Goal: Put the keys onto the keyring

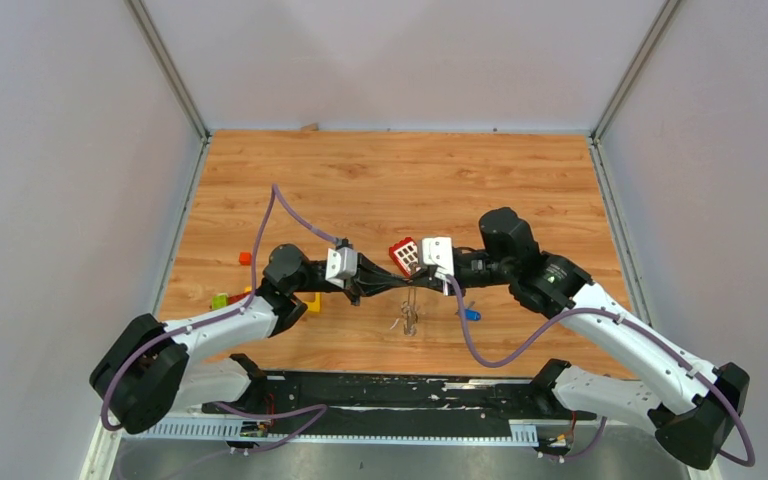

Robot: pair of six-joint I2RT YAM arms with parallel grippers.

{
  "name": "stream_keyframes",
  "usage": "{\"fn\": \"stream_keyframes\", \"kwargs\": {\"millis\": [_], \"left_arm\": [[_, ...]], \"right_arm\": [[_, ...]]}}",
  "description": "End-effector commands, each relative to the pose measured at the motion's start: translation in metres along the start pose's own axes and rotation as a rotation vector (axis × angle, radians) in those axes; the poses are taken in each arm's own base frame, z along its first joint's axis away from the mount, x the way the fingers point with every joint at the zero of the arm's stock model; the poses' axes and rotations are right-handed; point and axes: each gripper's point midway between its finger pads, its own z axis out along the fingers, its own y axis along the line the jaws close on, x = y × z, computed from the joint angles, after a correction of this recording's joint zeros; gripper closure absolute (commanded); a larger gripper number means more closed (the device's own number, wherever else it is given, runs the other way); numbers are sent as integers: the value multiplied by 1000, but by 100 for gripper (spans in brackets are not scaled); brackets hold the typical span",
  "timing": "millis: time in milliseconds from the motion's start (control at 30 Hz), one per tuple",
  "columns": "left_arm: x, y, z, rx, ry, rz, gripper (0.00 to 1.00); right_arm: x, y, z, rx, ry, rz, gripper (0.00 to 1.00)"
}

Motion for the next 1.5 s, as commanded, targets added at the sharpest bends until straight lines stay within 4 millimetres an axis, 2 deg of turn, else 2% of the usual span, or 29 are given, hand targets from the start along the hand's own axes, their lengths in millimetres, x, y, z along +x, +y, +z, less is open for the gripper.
{"fn": "stream_keyframes", "kwargs": {"millis": [0, 167, 333, 533, 733, 867, 1067, 1167, 1267, 1367, 1467], "left_arm": [[-13, 3, 5, 0, -35, 23, 100], [-14, 3, 5, 1, -37, 19, 100], [-14, 2, 5, 1, -36, 17, 100], [-6, 3, 1, 3, 29, 64, 74], [1, 17, -6, -5, 169, 193, 42], [14, 32, -9, -16, 290, 240, 28], [30, 60, -8, -57, 411, 272, 26], [37, 64, 0, -25, 437, 222, 28], [53, 71, 6, -16, 485, 158, 29], [74, 69, 12, 14, 553, 116, 28], [99, 58, 23, 56, 615, 72, 27]], "right_arm": [[-23, -8, 3, 17, -62, -64, 90], [-21, -8, 6, 22, -50, -78, 99], [-17, -15, 2, 68, -27, -104, 100], [-4, -23, -13, 147, 32, -137, 100], [11, -29, -35, 189, 69, -100, 100], [16, -31, -50, 227, 86, -81, 100], [23, -39, -86, 338, 117, -44, 100], [26, -52, -107, 445, 151, -5, 100], [31, -66, -129, 559, 193, 35, 100], [39, -78, -149, 656, 233, 93, 100], [43, -88, -169, 746, 247, 145, 100]]}}
